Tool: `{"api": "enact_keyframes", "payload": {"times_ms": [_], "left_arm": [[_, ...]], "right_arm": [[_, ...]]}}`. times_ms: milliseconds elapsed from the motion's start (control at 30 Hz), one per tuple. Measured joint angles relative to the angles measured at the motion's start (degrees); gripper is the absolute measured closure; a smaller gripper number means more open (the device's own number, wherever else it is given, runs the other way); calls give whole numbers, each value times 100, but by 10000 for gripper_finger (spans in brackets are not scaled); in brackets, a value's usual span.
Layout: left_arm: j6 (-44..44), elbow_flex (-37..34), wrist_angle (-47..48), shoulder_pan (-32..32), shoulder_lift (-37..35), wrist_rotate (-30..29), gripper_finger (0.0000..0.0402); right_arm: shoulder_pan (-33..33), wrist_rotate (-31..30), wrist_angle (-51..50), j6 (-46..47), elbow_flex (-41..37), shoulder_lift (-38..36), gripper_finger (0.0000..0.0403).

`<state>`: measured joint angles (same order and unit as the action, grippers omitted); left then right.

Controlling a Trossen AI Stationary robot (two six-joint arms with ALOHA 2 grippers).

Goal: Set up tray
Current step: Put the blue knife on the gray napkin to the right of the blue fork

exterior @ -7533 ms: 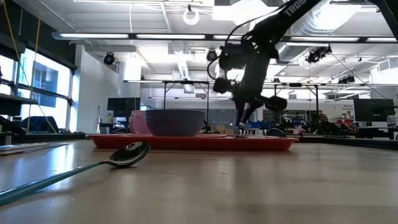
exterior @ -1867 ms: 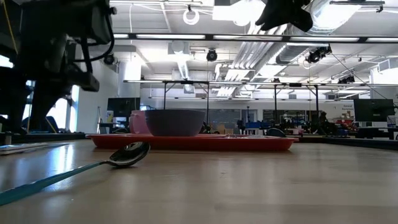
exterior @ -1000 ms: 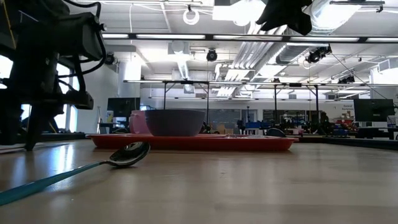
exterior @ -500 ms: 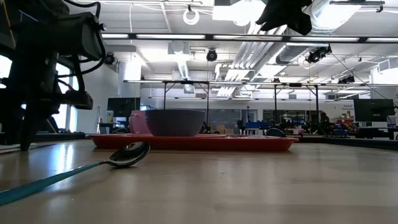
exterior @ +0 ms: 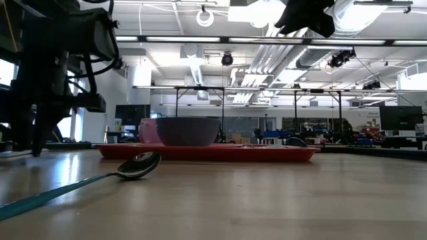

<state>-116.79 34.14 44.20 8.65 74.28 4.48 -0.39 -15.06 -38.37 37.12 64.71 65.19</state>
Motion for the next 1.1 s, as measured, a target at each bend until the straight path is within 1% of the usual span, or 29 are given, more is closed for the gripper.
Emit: {"api": "enact_keyframes", "payload": {"times_ms": [67, 200, 333, 467, 633, 667, 733, 833, 900, 1000, 1067, 1100], "left_arm": [[25, 96, 13, 4, -2, 1, 325], [221, 359, 244, 1, -3, -145, 340], [356, 731, 512, 1, -9, -387, 336], [600, 1241, 855, 1, -11, -597, 327], [1064, 2036, 1058, 1, -11, -1116, 339], [1206, 2221, 1073, 1, -11, -1240, 339], [1600, 2618, 1033, 1, -11, -1531, 336], [2410, 3197, 861, 1, -13, -1961, 328], [3019, 3553, 701, 1, -15, -2182, 326], [3926, 4002, 274, -1, -17, -2360, 331], [4538, 4268, -118, -1, -17, -2432, 335], [4821, 4401, -353, -1, -17, -2443, 335]], "right_arm": [[-1, -3, 0, -7, 0, 0, 316], [-1, 1, -2, -7, 0, 0, 316], [0, -1, -2, -7, 0, 0, 316], [-1, -1, -2, -7, 0, 0, 316], [0, 71, 12, 39, 0, 0, 316], [-1, 199, 58, 37, 0, 0, 316], [-23, 680, 322, 17, 0, 0, 316], [-171, 1747, 981, 39, 0, 0, 316], [-310, 2412, 1570, 165, 0, 0, 316], [-561, 3313, 2624, 561, 0, 0, 316], [-703, 3756, 3396, 891, 1, 0, 316], [-761, 3854, 3775, 1050, 3, 0, 316]]}}
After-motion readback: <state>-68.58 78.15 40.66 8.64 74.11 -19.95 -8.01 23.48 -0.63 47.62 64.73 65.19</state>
